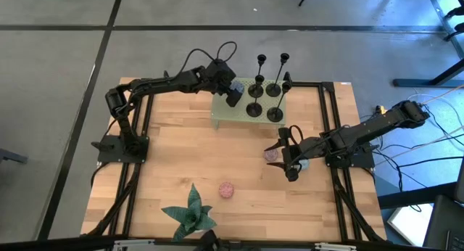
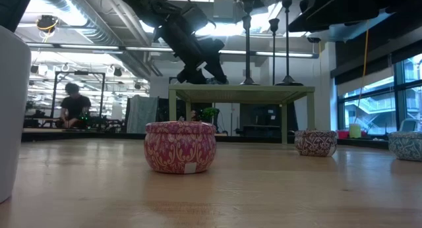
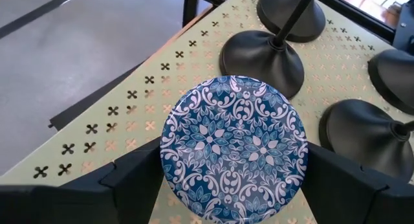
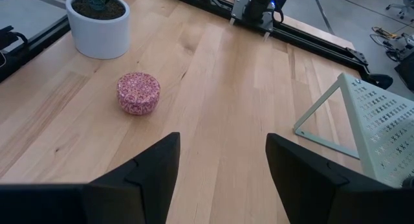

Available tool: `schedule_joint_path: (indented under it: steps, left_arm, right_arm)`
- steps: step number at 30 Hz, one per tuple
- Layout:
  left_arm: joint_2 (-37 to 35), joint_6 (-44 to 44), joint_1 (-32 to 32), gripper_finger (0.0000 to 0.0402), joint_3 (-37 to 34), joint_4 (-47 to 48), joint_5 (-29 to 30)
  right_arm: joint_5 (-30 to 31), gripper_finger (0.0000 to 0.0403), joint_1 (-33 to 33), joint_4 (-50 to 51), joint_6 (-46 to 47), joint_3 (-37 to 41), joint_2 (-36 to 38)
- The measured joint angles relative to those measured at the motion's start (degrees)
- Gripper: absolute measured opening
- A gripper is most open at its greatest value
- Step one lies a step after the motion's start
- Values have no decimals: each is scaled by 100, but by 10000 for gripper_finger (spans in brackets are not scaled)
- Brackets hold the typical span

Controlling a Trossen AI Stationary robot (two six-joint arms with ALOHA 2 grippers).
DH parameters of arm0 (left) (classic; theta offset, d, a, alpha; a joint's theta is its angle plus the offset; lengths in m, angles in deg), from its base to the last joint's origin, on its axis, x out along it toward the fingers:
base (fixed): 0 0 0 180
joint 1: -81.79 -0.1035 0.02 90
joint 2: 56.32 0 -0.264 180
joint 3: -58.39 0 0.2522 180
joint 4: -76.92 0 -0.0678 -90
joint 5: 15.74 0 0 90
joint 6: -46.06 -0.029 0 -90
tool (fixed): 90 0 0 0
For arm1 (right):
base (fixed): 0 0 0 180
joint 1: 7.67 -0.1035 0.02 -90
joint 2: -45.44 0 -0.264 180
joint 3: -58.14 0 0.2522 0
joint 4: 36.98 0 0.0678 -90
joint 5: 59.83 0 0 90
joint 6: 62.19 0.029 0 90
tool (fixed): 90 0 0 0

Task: Pick & Place candle stick holders
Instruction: Put the blue scented candle on the shelf

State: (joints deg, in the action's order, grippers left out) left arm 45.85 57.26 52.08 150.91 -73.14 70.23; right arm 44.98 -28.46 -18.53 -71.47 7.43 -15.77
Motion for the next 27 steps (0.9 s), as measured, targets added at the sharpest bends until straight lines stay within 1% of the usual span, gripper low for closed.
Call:
schedule_joint_path:
  steps: [5, 27]
  left_arm:
    - [0, 42, -3, 318, 2, -59, 268]
    - [0, 54, 15, 318, 2, -54, 250]
  right_arm:
    - [17, 232, 0, 52, 0, 0, 0]
    - [15, 232, 2, 94, -13, 0, -2]
